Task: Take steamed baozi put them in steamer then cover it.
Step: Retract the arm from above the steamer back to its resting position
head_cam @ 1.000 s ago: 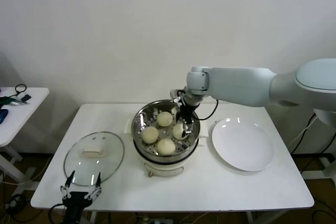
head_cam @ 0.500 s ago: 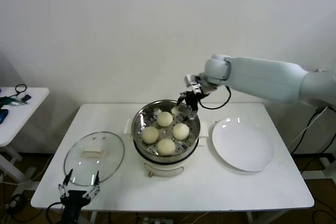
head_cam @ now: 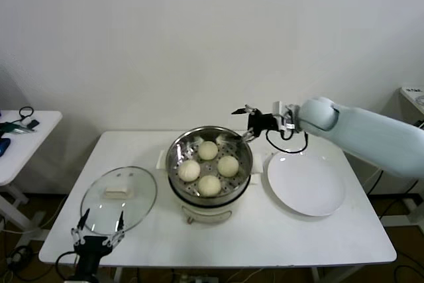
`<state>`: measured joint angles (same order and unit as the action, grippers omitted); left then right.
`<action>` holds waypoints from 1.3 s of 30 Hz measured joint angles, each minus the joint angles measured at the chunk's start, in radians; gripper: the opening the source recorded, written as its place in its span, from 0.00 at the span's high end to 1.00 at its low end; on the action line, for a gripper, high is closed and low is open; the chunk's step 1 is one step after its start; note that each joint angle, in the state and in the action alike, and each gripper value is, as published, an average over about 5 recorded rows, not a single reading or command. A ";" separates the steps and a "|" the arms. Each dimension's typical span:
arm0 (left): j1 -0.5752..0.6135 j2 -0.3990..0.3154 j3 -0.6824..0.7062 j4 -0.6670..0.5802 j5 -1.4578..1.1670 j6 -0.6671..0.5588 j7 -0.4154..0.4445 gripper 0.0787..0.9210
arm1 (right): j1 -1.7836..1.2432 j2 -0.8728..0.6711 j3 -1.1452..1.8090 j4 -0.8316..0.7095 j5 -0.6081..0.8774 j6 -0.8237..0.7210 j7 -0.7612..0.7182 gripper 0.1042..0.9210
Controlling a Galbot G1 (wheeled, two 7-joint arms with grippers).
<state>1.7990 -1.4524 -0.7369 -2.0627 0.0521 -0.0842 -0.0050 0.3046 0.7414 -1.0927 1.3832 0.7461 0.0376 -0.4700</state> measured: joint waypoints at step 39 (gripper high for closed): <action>-0.043 0.000 -0.053 -0.050 0.738 0.048 0.044 0.12 | -1.364 0.179 1.417 0.249 -0.208 -0.029 0.249 0.12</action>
<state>1.7556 -1.4523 -0.7896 -2.1129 0.7905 -0.0358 0.0386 -1.0596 0.9204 0.3240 1.6320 0.5378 0.0088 -0.2212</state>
